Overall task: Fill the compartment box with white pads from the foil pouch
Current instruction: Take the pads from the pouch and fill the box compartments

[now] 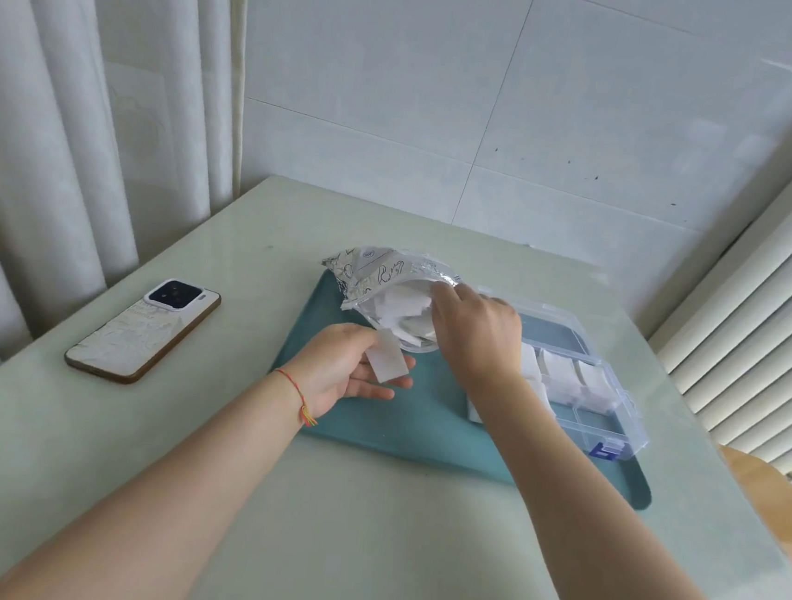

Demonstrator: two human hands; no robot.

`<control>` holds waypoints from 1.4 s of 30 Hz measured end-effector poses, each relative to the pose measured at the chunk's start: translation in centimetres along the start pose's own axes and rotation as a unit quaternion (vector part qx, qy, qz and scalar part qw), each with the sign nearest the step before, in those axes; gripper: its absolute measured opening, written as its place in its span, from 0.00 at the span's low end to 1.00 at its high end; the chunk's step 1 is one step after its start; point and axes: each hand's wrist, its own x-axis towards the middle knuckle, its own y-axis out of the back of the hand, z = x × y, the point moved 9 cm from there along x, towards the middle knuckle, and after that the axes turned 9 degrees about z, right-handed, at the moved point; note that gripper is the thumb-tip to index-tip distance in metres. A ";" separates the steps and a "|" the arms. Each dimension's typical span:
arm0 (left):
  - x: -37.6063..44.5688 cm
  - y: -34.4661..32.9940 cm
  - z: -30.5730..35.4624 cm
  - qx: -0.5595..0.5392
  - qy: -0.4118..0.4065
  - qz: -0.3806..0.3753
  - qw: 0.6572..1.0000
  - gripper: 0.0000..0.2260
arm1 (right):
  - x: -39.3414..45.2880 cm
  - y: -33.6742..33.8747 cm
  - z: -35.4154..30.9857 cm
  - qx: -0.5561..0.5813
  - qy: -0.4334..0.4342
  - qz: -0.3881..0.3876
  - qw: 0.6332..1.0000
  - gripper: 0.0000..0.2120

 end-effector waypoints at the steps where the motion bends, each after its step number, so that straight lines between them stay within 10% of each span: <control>1: 0.0 0.0 0.1 -0.001 -0.003 0.000 1.000 0.13 | -0.2 0.4 0.2 0.013 -0.007 0.014 1.000 0.14; 9: 0.5 0.3 0.2 -0.030 -0.007 0.029 0.999 0.13 | -2.5 0.6 4.2 0.193 -0.183 -0.013 0.964 0.04; 25: 0.1 -2.7 0.1 -0.109 0.008 0.000 0.994 0.14 | -7.8 -1.4 5.3 0.531 -0.445 -0.174 0.700 0.04; 36: -0.1 -3.0 0.3 -0.060 -0.035 0.019 0.997 0.11 | -8.1 -0.9 5.1 0.485 -0.429 -0.192 0.738 0.05; 42: -0.4 -3.0 0.8 -0.041 -0.057 -0.004 0.998 0.25 | -7.8 -0.6 4.5 0.472 -0.416 -0.163 0.760 0.02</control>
